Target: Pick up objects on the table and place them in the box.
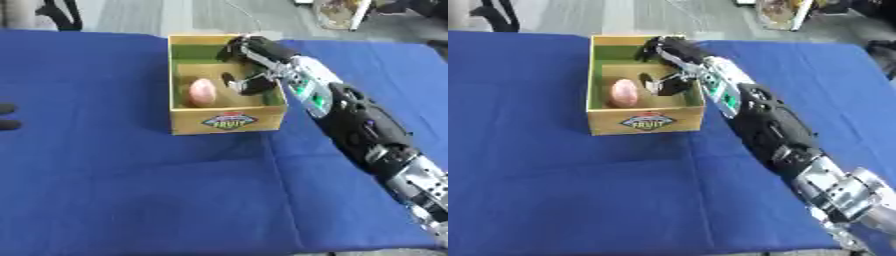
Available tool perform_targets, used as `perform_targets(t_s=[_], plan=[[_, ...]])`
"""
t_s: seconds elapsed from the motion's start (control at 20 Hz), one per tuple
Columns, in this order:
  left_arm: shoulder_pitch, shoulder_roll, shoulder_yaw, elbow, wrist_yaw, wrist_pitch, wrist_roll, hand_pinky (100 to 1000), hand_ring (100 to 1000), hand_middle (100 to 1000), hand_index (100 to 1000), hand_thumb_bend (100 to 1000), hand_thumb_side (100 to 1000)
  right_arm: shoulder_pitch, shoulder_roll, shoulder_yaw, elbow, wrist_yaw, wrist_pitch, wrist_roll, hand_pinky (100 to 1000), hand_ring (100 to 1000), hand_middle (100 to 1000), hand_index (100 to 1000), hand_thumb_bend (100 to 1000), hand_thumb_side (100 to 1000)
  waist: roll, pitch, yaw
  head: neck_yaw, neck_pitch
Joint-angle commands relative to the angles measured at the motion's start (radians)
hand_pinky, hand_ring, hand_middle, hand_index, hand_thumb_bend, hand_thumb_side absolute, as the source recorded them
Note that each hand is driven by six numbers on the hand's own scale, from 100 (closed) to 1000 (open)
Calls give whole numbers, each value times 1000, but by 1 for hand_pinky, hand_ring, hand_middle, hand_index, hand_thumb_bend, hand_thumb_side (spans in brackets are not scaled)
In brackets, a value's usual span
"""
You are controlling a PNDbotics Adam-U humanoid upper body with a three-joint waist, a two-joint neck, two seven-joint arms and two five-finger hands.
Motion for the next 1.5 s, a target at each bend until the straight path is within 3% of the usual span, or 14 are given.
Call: perform_targets(t_s=[0.05, 0.4, 0.45, 0.5, 0.75, 1.05, 1.5], plan=[[-3, 12, 11, -13, -5, -2, 6, 690, 751, 581, 724, 306, 546, 3, -65, -37, -77, -54, 10, -13, 555, 790, 658, 785, 100, 207, 5, -22, -16, 16, 1], [5, 19, 28, -12, -9, -4, 24, 689, 751, 581, 724, 309, 545, 161, -163, -133, -254, -167, 79, -120, 551, 808, 655, 767, 100, 125, 3, -25, -63, 60, 0], [6, 20, 30, -12, -9, -4, 26, 689, 751, 581, 724, 310, 545, 187, -175, -148, -275, -183, 94, -135, 548, 808, 655, 764, 100, 176, 2, -25, -69, 65, 0], [7, 20, 31, -11, -9, -4, 27, 689, 751, 581, 724, 310, 544, 212, -185, -163, -296, -199, 109, -151, 546, 808, 650, 763, 100, 113, 1, -26, -74, 69, 0], [12, 21, 36, -9, -12, -4, 33, 689, 751, 580, 724, 311, 545, 335, -210, -225, -364, -281, 181, -210, 535, 805, 631, 747, 100, 111, 1, -29, -91, 81, 0], [17, 21, 41, -8, -16, -4, 39, 689, 751, 580, 723, 312, 546, 419, -207, -267, -374, -392, 235, -209, 528, 804, 620, 738, 100, 124, 3, -29, -100, 88, 4], [20, 19, 42, -7, -19, -3, 42, 689, 753, 581, 723, 308, 545, 464, -216, -289, -368, -571, 253, -186, 523, 802, 612, 732, 100, 133, 5, -26, -112, 90, 12]])
